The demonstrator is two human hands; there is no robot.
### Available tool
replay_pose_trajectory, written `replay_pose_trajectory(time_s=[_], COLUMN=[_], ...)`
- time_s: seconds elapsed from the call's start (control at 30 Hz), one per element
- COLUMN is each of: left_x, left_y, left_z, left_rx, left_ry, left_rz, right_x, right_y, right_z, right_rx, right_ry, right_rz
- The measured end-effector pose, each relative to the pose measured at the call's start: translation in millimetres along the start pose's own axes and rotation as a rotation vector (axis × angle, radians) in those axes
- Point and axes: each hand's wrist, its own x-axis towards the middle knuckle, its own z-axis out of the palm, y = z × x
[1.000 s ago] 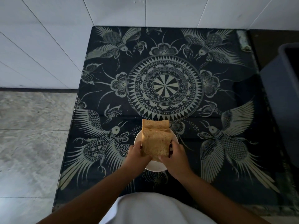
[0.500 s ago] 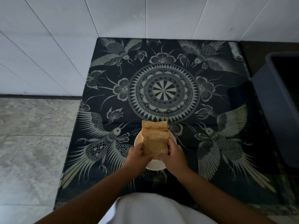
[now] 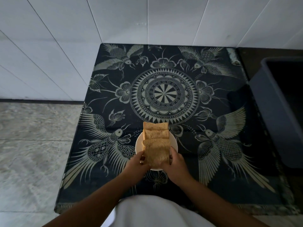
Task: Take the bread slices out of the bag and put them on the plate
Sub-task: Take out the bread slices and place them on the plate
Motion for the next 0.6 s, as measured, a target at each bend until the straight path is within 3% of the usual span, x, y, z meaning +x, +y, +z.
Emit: replay_pose_trajectory(time_s=[0.37, 0.47, 0.6], left_x=[-5.0, -3.3, 3.4], left_y=[-4.3, -5.8, -4.1], left_z=[-0.8, -0.8, -4.8], left_rx=[0.101, 0.099, -0.074], left_ry=[-0.031, 0.045, 0.163], left_rz=[0.082, 0.086, -0.041], right_x=[1.4, 1.5, 8.5], right_y=[5.3, 7.2, 7.9], right_z=[0.6, -1.1, -7.3], right_rx=[-0.021, -0.048, 0.018], right_ry=[-0.048, -0.062, -0.028], right_rz=[0.017, 0.039, 0.051])
